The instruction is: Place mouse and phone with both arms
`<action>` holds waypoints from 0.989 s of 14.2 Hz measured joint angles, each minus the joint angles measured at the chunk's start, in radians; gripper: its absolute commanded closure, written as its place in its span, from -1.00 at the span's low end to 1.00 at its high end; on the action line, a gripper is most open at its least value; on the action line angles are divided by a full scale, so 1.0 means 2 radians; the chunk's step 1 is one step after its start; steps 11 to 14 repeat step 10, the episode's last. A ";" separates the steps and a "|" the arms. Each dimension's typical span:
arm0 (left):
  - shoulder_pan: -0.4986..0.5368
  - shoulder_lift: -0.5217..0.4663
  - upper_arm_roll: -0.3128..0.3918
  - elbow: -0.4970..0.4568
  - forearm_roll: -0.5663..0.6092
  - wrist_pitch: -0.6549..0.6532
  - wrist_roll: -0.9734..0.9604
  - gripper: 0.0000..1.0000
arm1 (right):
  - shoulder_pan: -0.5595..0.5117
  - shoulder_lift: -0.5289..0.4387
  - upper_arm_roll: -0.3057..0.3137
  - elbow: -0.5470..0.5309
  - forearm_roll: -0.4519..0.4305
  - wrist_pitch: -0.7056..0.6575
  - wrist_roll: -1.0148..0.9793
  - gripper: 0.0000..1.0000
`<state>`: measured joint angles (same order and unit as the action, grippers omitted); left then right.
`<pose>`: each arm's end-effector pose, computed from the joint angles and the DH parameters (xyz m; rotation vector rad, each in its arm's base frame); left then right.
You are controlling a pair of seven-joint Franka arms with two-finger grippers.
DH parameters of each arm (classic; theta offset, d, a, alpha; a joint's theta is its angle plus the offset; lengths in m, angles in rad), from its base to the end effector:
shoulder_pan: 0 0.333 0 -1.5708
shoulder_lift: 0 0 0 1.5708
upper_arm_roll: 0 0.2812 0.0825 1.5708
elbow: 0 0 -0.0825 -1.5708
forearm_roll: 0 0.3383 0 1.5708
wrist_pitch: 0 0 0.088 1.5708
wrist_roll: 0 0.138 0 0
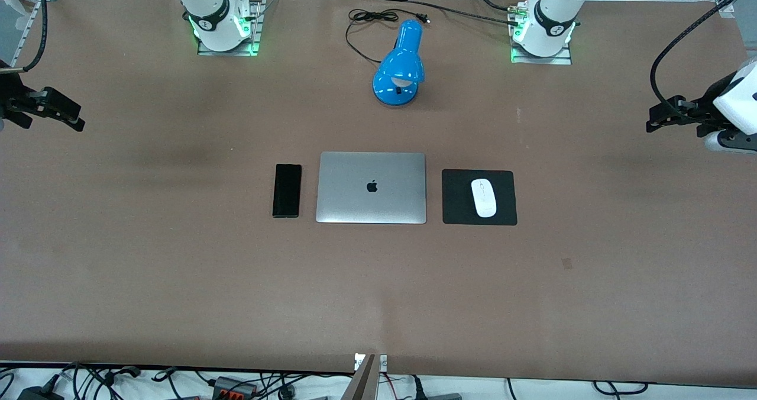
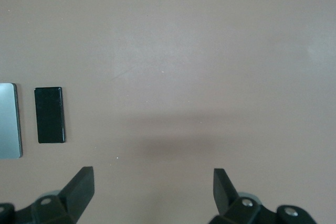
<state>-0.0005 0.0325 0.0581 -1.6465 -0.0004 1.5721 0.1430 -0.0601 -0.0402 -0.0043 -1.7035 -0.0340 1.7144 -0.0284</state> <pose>0.5088 0.0289 0.5103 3.1251 -0.1334 -0.1667 0.5092 -0.0371 0.5349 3.1043 -0.0497 0.0768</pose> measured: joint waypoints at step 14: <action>0.007 0.000 -0.002 0.005 0.000 0.004 0.002 -1.00 | 0.001 0.000 0.001 0.000 0.013 -0.002 0.000 -1.00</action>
